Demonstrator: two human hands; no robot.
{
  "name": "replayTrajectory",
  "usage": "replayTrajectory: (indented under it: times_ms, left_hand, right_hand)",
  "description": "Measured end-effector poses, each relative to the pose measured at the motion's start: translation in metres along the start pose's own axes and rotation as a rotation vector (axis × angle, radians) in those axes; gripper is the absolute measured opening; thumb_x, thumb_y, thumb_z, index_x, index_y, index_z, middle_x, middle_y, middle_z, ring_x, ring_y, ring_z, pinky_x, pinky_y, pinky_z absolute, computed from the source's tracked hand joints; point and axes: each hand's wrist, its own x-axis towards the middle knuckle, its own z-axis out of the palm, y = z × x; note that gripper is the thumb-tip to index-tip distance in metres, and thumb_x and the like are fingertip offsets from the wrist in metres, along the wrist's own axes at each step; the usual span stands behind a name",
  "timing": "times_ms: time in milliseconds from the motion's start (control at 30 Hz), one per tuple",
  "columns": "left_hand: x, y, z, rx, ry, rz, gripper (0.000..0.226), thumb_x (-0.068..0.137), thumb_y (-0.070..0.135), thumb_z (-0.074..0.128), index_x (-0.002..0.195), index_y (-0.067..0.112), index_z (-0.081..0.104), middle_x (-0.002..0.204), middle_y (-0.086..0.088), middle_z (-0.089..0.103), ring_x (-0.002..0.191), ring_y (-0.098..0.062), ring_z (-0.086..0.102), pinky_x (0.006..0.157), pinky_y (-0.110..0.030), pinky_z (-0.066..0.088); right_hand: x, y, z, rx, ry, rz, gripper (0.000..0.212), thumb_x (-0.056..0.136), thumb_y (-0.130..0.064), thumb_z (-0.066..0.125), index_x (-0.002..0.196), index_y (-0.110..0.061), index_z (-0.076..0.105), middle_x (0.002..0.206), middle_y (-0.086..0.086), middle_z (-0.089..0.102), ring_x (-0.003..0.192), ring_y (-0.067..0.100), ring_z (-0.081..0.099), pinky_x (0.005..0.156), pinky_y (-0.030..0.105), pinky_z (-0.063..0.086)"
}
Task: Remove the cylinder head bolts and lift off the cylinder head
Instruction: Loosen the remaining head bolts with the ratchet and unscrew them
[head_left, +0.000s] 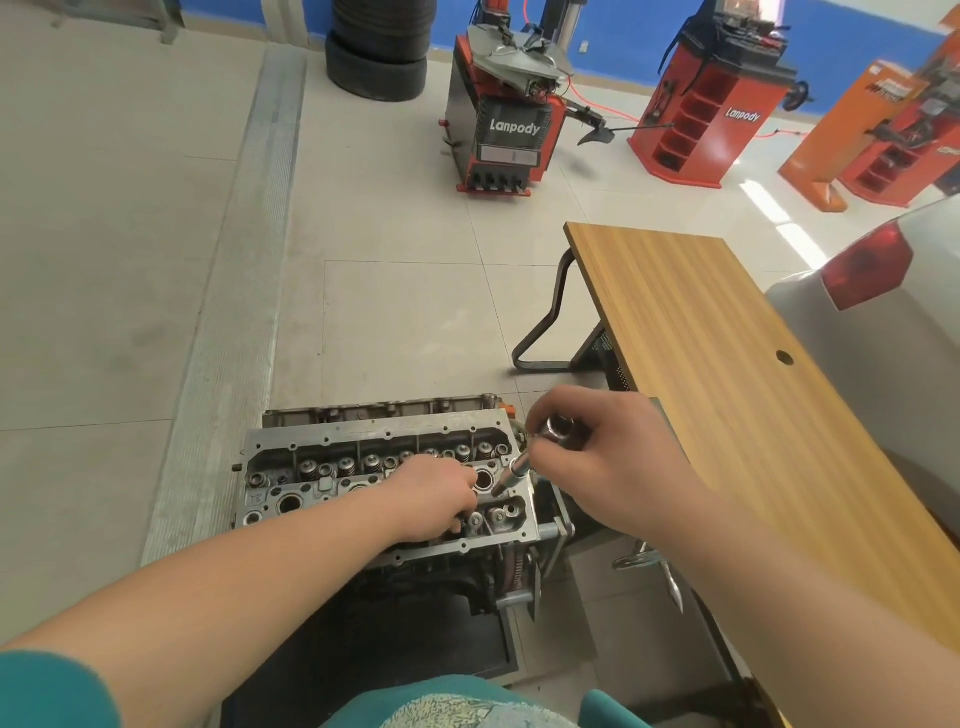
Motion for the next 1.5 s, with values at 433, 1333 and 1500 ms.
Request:
replayTrajectory:
  times_ms: [433,1333,1500]
  left_hand:
    - [-0.011,0.015,-0.021,-0.719,0.159,-0.008,0.037,0.091,0.057,0.062,0.127,0.049,0.058,0.12,0.033,0.058,0.113,0.011,0.051,0.095,-0.023,0.045]
    - [0.077,0.167,-0.034,-1.337,0.112,-0.432,0.03,0.11,0.043,0.05,0.094,0.027,0.069,0.071,0.006,0.057,0.053,-0.005,0.045,0.048,-0.02,0.037]
    - [0.121,0.202,-0.036,-1.353,0.096,-0.564,0.032,0.109,0.041,0.052,0.086,0.029,0.07,0.069,0.003,0.057,0.051,-0.012,0.041,0.044,-0.021,0.033]
  right_hand:
    - [-0.027,0.041,0.009,0.295,0.14,0.286,0.008,0.089,-0.038,0.069,0.083,-0.034,0.07,0.063,-0.002,0.061,0.05,0.006,0.049,0.045,0.022,0.039]
    - [-0.048,0.318,0.025,-0.254,0.192,0.777,0.044,0.101,-0.042,0.056,0.141,-0.022,0.059,0.143,0.004,0.054,0.132,0.028,0.048,0.107,0.046,0.044]
    - [-0.056,0.399,0.037,-0.375,-0.153,0.545,0.047,0.098,-0.058,0.058,0.133,-0.026,0.053,0.126,0.002,0.054,0.111,0.025,0.053,0.088,0.043,0.052]
